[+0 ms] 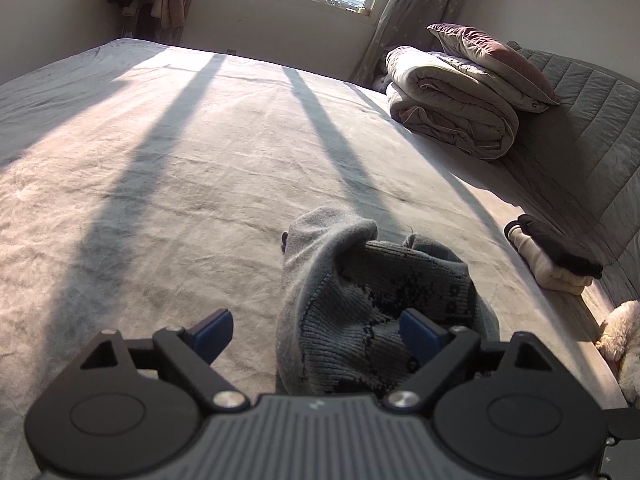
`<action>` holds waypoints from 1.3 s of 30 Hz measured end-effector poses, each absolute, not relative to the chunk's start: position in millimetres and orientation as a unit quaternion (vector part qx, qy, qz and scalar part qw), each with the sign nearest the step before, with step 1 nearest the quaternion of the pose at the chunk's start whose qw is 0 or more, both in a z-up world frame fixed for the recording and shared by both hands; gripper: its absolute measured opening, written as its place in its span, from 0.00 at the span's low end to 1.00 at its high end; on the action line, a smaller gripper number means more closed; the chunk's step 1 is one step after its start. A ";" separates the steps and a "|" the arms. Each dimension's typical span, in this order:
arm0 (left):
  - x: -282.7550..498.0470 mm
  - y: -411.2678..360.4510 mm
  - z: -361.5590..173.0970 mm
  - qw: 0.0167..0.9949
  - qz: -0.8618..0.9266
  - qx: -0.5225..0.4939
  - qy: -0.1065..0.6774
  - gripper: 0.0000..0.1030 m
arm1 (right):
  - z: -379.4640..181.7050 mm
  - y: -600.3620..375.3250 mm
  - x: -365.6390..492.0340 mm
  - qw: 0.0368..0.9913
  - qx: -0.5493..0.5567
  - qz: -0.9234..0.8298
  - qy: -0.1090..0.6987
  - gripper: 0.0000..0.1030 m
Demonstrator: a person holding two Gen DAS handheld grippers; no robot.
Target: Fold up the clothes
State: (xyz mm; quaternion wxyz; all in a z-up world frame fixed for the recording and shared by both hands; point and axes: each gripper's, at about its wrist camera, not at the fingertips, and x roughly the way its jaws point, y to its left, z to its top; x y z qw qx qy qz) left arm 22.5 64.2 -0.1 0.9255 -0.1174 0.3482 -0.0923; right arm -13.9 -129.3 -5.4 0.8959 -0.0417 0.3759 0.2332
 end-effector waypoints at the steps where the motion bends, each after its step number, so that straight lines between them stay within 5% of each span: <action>1: 23.2 64.1 -0.8 0.924 -0.095 -0.119 0.350 0.85 | -6.5 -130.3 -14.6 0.894 -0.043 0.234 0.379 0.18; 7: 29.0 59.2 -5.4 0.917 -0.104 -0.121 0.364 0.71 | -11.0 -135.2 -16.9 0.887 -0.049 0.232 0.397 0.17; 12: 29.5 59.5 -10.8 0.909 -0.106 -0.126 0.384 0.41 | -11.8 -139.1 -17.8 0.878 -0.054 0.232 0.416 0.15; 15: 28.1 61.2 -13.5 0.904 -0.107 -0.124 0.394 0.08 | -12.4 -142.5 -15.1 0.876 -0.045 0.232 0.421 0.15; 22: 18.9 67.3 -11.4 0.909 -0.102 -0.116 0.386 0.03 | -5.3 -149.4 -12.8 0.877 -0.017 0.236 0.418 0.25; 26: 13.0 69.2 -7.7 0.913 -0.101 -0.110 0.380 0.02 | -1.5 -154.6 -11.1 0.886 -0.003 0.223 0.407 0.50; 39: -14.7 60.2 1.4 0.910 -0.134 -0.089 0.382 0.02 | 7.7 -186.0 19.3 0.914 0.072 0.117 0.383 0.57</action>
